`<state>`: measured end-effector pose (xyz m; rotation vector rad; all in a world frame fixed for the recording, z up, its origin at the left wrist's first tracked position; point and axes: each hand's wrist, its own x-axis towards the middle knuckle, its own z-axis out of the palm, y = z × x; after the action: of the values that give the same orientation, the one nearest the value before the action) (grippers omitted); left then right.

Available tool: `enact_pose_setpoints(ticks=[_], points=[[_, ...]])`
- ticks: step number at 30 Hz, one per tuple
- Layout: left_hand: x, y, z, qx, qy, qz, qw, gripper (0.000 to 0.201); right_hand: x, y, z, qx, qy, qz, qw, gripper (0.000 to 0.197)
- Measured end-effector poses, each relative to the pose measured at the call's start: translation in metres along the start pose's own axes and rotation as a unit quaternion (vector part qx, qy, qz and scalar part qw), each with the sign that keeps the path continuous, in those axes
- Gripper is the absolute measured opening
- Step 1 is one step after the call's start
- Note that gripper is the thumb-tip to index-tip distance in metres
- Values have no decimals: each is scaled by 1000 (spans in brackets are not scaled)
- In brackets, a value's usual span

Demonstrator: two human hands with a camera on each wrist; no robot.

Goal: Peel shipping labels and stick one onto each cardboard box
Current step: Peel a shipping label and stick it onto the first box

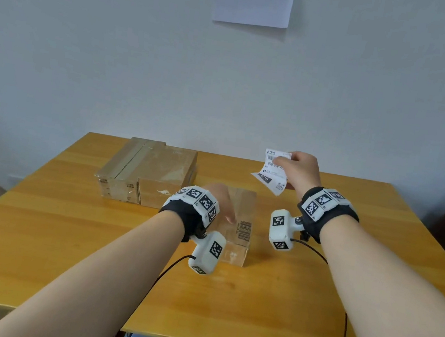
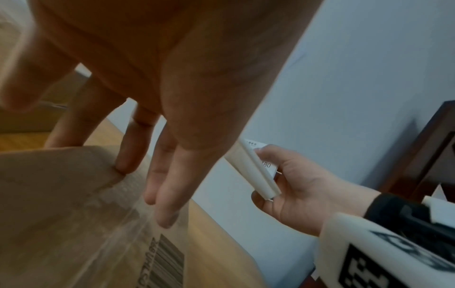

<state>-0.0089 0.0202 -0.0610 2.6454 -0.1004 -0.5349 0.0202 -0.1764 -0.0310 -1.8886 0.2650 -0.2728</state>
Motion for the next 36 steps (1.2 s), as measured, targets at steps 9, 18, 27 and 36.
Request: enact_pose_setpoints(ticks=[9, 18, 27, 36], points=[[-10, 10, -30, -252, 217, 89, 939, 29, -3, -11, 9, -62, -13, -62, 996, 10], [-15, 35, -44, -394, 140, 167, 893, 20, -17, -23, 18, 2, -89, -70, 994, 18], [-9, 35, -46, -483, 159, 125, 852, 21, -24, -30, 18, 73, -123, -56, 988, 18], [-9, 33, -44, -514, 139, 136, 835, 30, -24, -32, 18, 36, -148, -75, 985, 27]])
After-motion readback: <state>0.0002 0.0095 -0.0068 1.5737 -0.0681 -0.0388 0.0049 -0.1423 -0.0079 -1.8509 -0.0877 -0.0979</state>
